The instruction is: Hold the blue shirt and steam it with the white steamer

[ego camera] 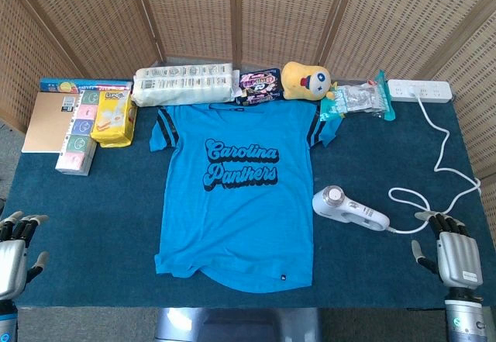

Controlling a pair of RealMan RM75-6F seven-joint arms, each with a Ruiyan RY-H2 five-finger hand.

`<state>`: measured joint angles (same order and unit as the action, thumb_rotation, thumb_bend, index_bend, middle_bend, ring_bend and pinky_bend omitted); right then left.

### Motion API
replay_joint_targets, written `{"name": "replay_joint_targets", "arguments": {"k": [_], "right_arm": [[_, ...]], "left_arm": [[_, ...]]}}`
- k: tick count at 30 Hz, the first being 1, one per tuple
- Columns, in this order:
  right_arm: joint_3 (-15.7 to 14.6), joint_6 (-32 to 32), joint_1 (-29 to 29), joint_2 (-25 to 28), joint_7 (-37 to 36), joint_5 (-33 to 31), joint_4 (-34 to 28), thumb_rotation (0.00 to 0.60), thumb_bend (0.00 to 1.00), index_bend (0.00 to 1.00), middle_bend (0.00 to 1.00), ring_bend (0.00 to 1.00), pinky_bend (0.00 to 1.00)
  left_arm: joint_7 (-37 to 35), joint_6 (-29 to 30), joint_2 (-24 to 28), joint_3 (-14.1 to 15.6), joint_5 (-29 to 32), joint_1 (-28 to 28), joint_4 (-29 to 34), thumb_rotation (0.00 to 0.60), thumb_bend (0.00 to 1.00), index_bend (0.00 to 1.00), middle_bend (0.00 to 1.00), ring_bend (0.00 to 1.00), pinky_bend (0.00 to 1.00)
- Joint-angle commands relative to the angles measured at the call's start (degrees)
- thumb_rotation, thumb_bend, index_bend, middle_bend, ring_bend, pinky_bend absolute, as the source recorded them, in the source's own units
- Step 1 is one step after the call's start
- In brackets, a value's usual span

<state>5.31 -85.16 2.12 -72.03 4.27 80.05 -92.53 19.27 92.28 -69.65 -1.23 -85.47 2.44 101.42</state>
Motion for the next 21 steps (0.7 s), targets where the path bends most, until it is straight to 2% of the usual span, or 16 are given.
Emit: {"name": "replay_joint_targets", "arguments": {"k": [1,14,21], "right_arm": [[0.1,0.0,0.1,-0.1,0.0,0.0,0.1,0.600,0.42,0.28,0.28,0.25,0.21],[0.0,-1.0,-0.5,-0.2,-0.7,0.3,0.2,0.600,0.42,0.28,0.28,0.25,0.21],[-0.5,-1.2,-0.8,-0.3,-0.7,1.0,0.1,0.600,0.42,0.28,0.28,0.25,0.21]], "left_arm": [[-0.1,-0.3,-0.1,0.0,0.0,-0.1,-0.1,0.600,0.26,0.27,0.30,0.15,0.17],[0.6,-2.6,0.5,0.4,-0.9,-1.5,0.7,0.600,0.26,0.26,0.30,0.15,0.17],[2.4,-7.2,-0.5,1.7,-1.7,-3.7,0.8,0.600,0.25,0.27,0.30,0.15,0.17]]}}
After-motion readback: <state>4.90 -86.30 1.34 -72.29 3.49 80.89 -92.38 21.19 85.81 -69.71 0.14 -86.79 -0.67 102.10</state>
